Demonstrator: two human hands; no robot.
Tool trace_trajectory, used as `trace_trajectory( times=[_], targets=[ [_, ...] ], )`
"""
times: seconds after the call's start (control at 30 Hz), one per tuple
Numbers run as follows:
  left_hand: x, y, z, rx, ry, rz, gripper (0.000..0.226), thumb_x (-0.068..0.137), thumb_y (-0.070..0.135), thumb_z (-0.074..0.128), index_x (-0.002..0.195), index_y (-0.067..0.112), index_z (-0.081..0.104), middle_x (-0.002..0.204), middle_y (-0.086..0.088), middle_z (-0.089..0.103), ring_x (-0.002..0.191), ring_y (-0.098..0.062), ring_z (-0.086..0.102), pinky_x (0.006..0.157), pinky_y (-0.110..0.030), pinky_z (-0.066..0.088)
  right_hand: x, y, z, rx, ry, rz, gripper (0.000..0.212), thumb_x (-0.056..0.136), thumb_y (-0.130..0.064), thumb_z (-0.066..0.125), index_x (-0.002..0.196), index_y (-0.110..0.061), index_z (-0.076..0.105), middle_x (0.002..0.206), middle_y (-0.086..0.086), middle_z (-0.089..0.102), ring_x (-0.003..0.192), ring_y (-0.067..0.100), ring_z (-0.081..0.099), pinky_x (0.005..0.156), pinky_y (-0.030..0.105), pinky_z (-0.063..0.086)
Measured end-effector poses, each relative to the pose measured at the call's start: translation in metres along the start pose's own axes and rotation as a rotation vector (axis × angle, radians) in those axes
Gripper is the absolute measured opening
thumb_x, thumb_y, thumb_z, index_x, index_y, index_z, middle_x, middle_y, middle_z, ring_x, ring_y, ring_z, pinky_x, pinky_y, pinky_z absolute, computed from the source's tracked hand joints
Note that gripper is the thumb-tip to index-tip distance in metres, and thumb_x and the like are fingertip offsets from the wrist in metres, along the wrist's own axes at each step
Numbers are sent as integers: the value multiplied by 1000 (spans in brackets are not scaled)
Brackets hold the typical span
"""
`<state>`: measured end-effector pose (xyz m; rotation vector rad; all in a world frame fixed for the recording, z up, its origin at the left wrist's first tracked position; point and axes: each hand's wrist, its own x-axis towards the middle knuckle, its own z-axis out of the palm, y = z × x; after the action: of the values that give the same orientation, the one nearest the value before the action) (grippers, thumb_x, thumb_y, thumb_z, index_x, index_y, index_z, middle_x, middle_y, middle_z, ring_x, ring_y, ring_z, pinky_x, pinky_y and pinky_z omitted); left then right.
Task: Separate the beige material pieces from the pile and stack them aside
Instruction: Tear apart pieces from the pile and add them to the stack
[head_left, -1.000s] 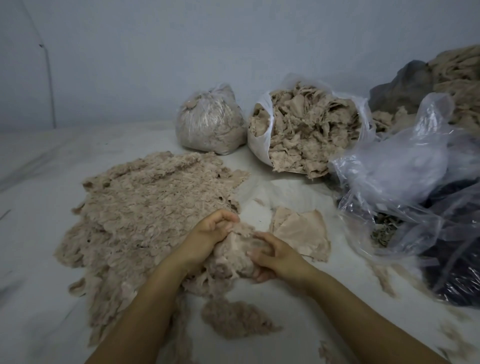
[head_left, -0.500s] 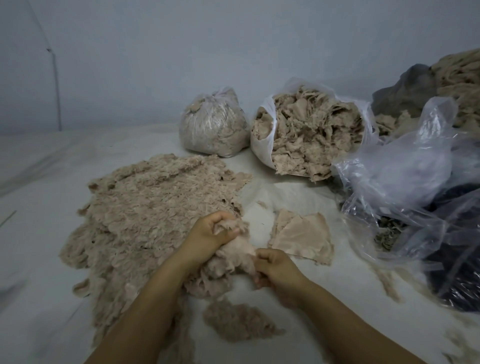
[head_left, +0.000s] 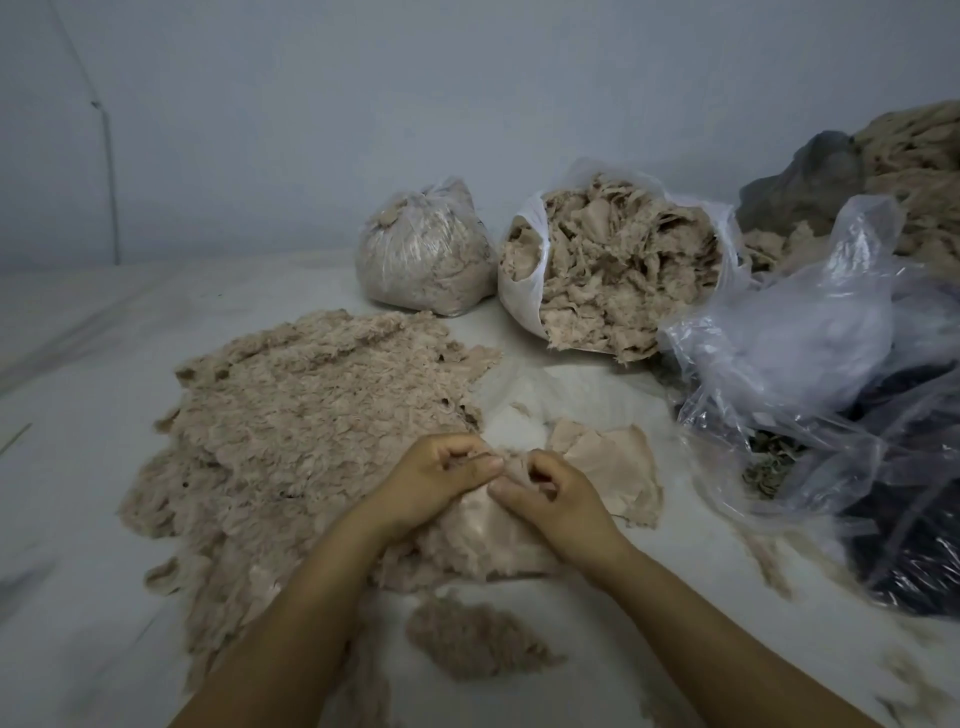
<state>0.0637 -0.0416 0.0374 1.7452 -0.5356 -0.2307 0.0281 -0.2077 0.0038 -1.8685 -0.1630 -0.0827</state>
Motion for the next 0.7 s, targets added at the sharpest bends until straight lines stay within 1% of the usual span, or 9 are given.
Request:
trace_trajectory(
  times=[0.07, 0.13, 0.23, 0.3, 0.37, 0.43, 0.5, 0.57, 0.7],
  targets=[
    [1, -6, 2, 35, 65, 8, 11, 87, 16, 63, 76, 13, 64, 66, 9, 58, 64, -5, 52, 61, -15, 42, 3, 4, 4, 179, 70, -7, 28, 92, -20, 61, 65, -18, 52, 62, -8, 45, 58, 6, 41, 59, 25, 35],
    [-1, -14, -1, 159, 74, -11, 13, 90, 14, 62, 77, 14, 64, 66, 13, 57, 64, -3, 50, 61, -14, 40, 4, 5, 2, 263, 193, 13, 25, 94, -16, 56, 72, -4, 53, 65, 2, 48, 62, 13, 44, 61, 29, 37],
    [-5, -23, -9, 208, 113, -34, 24, 93, 12, 58, 70, 19, 59, 60, 15, 51, 57, 2, 44, 59, -11, 37, 5, 11, -4, 321, 253, 86, 25, 95, -18, 56, 72, -8, 52, 64, 5, 47, 63, 19, 42, 57, 27, 36],
    [-5, -22, -8, 151, 113, -33, 25, 95, 11, 54, 70, 18, 55, 65, 10, 48, 58, 0, 42, 58, -12, 36, 6, 10, -3, 303, 130, 127, 29, 92, -23, 62, 74, -1, 54, 68, 5, 51, 64, 22, 47, 60, 29, 40],
    [-1, -21, -1, 172, 77, -14, 24, 98, 12, 48, 74, 17, 50, 69, 6, 46, 61, 0, 42, 59, -14, 36, 7, 6, 3, 305, 39, 118, 25, 88, -22, 66, 69, -9, 59, 67, 1, 56, 64, 18, 53, 63, 27, 45],
    [3, -25, 6, 301, 145, 3, 25, 100, 17, 43, 75, 20, 44, 69, 8, 44, 61, 0, 39, 61, -20, 36, 10, 2, 8, 281, 110, 93, 26, 90, -13, 64, 65, -10, 57, 65, 3, 51, 63, 16, 48, 59, 23, 41],
    [4, -30, 3, 357, 303, -10, 27, 100, 19, 41, 73, 22, 40, 68, 8, 42, 61, -4, 38, 60, -27, 33, 13, 3, 7, 348, 252, 112, 23, 94, -11, 57, 77, 6, 58, 67, 12, 54, 62, 24, 49, 55, 26, 43],
    [3, -35, -7, 342, 425, -32, 28, 100, 18, 40, 72, 19, 39, 67, 6, 41, 62, -9, 38, 59, -29, 31, 15, 8, -5, 507, 367, 173, 25, 97, -14, 53, 94, 9, 60, 74, 19, 65, 63, 33, 58, 58, 35, 51],
    [0, -38, -14, 299, 367, -29, 20, 97, 24, 49, 78, 20, 50, 72, 9, 50, 64, -1, 45, 63, -25, 37, 18, 14, -18, 511, 382, 225, 25, 99, -20, 49, 93, -4, 68, 82, 11, 68, 78, 24, 62, 72, 31, 49]
  ],
)
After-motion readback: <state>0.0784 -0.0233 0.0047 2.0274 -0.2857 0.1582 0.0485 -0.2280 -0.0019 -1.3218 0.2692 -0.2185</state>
